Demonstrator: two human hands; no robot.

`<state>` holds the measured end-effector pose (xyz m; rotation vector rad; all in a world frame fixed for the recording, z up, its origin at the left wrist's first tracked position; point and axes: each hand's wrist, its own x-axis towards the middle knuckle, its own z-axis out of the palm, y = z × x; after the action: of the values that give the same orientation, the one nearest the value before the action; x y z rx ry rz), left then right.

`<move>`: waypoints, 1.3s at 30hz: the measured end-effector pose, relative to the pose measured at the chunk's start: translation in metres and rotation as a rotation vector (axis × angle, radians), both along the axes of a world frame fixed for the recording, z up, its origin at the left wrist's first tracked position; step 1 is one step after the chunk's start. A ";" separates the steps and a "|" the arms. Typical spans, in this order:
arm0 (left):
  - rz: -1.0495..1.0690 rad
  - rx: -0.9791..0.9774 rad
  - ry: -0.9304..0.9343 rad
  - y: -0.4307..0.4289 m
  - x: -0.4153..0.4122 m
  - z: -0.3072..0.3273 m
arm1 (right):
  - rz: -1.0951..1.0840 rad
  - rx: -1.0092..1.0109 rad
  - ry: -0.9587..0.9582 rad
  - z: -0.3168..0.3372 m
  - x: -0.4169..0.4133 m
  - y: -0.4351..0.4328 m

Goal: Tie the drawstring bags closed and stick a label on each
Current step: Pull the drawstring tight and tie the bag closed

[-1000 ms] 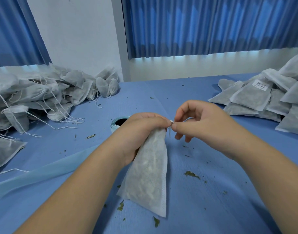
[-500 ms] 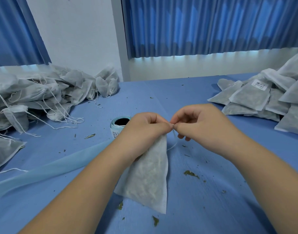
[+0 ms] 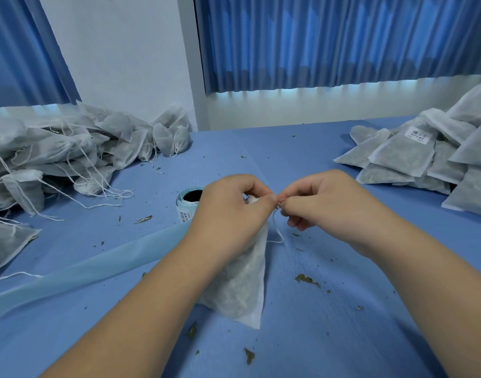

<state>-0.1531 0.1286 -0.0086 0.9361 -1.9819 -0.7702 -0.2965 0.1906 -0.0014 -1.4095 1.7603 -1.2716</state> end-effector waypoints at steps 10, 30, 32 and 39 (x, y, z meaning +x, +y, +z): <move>-0.178 0.476 0.056 -0.001 0.008 0.007 | 0.020 -0.026 -0.029 0.000 -0.001 -0.001; -0.472 0.895 0.133 -0.014 0.018 0.008 | 0.114 -0.199 0.014 0.004 0.000 0.001; -0.464 0.896 0.157 -0.015 0.017 0.008 | 0.102 -0.217 0.024 0.003 0.002 0.001; -0.431 0.944 0.191 -0.014 0.014 0.005 | 0.009 -0.254 0.145 -0.002 0.007 0.000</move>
<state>-0.1391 0.1148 -0.0032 0.8729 -1.6310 -2.0586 -0.2896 0.1905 -0.0030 -1.6865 1.7293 -1.4616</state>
